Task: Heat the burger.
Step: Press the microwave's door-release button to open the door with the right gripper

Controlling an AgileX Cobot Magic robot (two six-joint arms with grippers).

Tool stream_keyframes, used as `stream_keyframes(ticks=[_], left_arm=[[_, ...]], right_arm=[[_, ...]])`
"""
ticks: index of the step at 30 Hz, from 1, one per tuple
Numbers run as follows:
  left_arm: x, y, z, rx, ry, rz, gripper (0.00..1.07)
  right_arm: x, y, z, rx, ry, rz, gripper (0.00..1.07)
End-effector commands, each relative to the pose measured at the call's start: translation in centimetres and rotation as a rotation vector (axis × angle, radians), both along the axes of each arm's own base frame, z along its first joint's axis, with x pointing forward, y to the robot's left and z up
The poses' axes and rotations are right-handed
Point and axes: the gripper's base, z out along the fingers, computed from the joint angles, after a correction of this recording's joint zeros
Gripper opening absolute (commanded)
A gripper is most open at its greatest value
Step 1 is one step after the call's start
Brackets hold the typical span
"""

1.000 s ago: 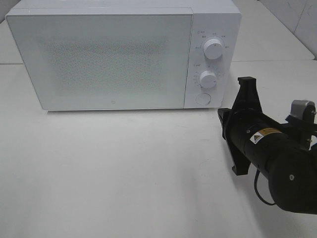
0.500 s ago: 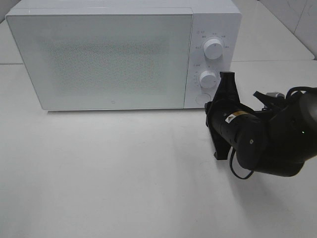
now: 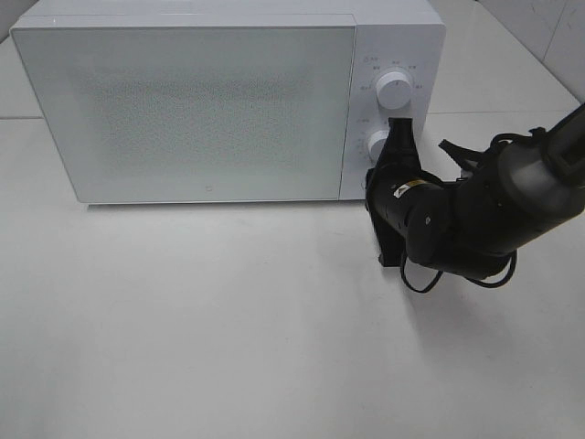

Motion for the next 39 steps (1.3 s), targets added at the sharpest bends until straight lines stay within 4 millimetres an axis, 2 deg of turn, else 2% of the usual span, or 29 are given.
stream_keyframes(ticks=[1, 20, 25, 39], left_arm=[[-0.3, 0.0, 0.0, -0.004, -0.028, 0.008, 1.01], [-0.3, 0.0, 0.0, -0.004, -0.028, 0.008, 1.01], [-0.3, 0.0, 0.0, -0.004, -0.028, 0.008, 1.01], [-0.3, 0.0, 0.0, -0.004, -0.028, 0.008, 1.01]], right_arm=[[0.7, 0.4, -0.6, -0.002, 0.007, 0.007, 0.00], [1.4, -0.2, -1.7, -0.019, -0.029, -0.058, 0.00], [2.5, 0.6, -1.4, -0.006, -0.061, -0.032, 0.00], [3.2, 0.3, -0.1, -0.042, -0.189, -0.074, 0.00]])
